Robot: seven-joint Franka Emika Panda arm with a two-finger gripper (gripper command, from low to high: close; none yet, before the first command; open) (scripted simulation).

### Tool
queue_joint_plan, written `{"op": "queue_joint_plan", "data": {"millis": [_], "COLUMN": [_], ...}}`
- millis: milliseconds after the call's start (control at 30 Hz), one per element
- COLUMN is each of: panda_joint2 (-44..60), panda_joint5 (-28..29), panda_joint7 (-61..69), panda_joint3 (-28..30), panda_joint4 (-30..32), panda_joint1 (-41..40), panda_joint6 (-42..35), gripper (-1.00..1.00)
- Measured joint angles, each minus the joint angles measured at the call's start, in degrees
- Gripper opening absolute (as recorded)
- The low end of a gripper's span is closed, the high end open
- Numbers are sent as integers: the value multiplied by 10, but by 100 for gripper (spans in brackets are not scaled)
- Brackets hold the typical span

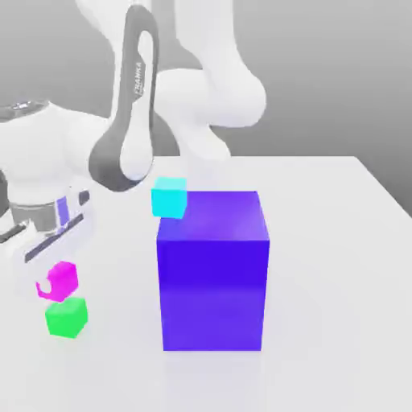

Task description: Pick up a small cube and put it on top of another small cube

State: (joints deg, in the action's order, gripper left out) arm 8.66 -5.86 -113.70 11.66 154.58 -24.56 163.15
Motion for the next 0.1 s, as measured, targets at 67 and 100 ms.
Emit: {"op": "queue_joint_plan", "data": {"millis": [67, 100], "panda_joint2": [0, 0], "panda_joint5": [0, 0], "panda_joint7": [0, 0], "panda_joint3": [0, 0], "panda_joint4": [0, 0], "panda_joint1": [0, 0], "panda_joint6": [0, 0], "gripper": [100, 100]}}
